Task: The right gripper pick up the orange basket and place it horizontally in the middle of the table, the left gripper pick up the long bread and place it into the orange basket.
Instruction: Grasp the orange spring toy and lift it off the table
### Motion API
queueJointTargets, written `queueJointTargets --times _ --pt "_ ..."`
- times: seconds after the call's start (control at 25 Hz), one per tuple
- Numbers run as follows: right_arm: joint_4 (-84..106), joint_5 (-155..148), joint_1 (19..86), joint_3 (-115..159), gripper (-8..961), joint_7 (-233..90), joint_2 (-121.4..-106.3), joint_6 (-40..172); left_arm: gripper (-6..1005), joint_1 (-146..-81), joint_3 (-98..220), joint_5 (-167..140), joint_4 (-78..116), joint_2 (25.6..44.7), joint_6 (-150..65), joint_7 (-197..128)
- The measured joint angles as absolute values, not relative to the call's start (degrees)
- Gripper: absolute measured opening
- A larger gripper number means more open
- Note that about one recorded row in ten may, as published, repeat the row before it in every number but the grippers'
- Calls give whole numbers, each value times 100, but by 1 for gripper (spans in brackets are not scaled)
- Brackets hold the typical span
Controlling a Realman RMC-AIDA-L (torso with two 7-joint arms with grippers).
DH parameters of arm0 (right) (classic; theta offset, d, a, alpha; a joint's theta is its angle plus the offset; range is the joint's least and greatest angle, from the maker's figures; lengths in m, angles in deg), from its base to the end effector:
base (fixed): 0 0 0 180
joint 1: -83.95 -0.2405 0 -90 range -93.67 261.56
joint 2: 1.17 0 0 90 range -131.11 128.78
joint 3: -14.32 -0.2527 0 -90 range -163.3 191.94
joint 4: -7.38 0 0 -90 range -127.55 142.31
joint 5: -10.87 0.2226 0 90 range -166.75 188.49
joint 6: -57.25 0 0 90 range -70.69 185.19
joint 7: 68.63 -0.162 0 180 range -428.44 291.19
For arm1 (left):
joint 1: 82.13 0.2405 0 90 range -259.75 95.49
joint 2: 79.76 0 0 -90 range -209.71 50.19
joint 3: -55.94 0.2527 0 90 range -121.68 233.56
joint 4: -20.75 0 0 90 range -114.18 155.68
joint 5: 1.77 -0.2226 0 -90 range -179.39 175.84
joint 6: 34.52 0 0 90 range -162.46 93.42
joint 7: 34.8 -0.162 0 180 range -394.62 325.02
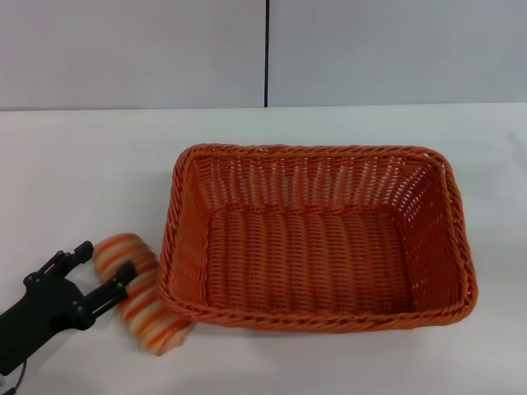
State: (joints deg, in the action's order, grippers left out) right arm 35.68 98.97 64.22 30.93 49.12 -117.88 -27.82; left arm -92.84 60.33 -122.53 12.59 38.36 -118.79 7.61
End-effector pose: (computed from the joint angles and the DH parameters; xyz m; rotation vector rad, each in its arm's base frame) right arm 0.3512 0.3228 0.0829 -1.8745 0.6449 0.9734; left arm -0.3820 0.2091 -0.0468 -2.1216 -0.8655 -0.7816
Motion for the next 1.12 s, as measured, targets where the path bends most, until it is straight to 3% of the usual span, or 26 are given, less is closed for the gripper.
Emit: queueJointTargets --times 0.52,0.8,1.12 --pt "3552 9899 6397 3093 574 4923 -11788 -2754 829 -9317 6197 -12253 1257 3836 -11879 756" --pt "3550 9902 6391 3093 574 4923 -11788 -2753 681 -9302 6158 -12224 1246 3836 -11885 763" --pt "3550 9903 6391 3093 574 4924 -11788 -2754 609 -9320 6195 -12240 1235 3826 -11919 803"
